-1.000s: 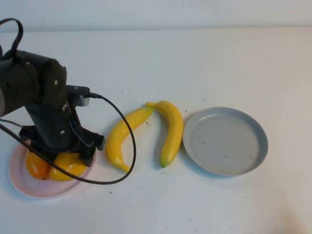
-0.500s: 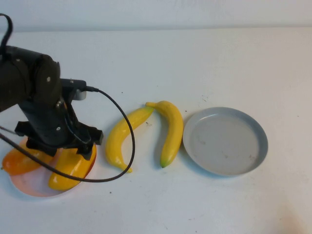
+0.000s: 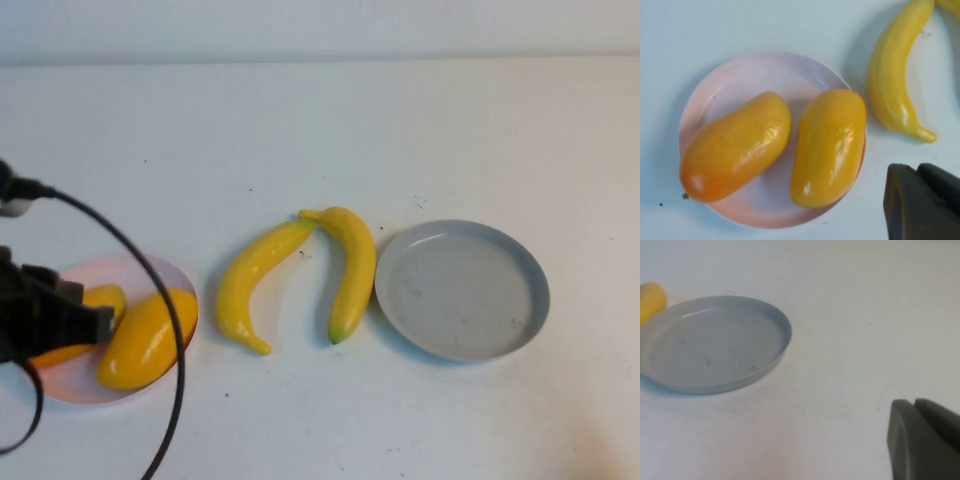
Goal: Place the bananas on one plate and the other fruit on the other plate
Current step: Put another type of fruit in the right plate
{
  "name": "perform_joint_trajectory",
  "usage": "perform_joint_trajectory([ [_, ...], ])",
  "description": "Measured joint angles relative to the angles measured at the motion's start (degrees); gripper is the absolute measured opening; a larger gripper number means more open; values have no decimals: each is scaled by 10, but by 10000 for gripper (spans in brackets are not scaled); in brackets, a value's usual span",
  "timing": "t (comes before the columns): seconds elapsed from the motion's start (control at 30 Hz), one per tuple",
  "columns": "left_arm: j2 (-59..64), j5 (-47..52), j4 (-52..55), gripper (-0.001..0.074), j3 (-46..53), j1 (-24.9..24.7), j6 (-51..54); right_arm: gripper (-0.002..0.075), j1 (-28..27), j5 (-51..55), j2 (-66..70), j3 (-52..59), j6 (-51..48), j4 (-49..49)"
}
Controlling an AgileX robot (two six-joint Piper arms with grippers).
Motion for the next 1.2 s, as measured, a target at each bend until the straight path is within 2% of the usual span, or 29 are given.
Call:
perform_joint_trajectory([
  [0.27,-155,-70,-11,4,132,0,-3,-17,0,0,0,0,0,0],
  [0.5,-193,-94,3,4,164,0,2,-17,0,0,0,0,0,0],
  [0.63,-198,-178,23,4,194,0,16,-17,0,0,0,0,0,0],
  [0.87,-266,-417,34,4,318,4,55,-17,0,0,0,0,0,0],
  [1.0,-345,-478,-8,4,383,42,94,-17,0,0,0,0,0,0],
  [1.2,-445,-493,-26,4,439,116,123,-17,0,0,0,0,0,0],
])
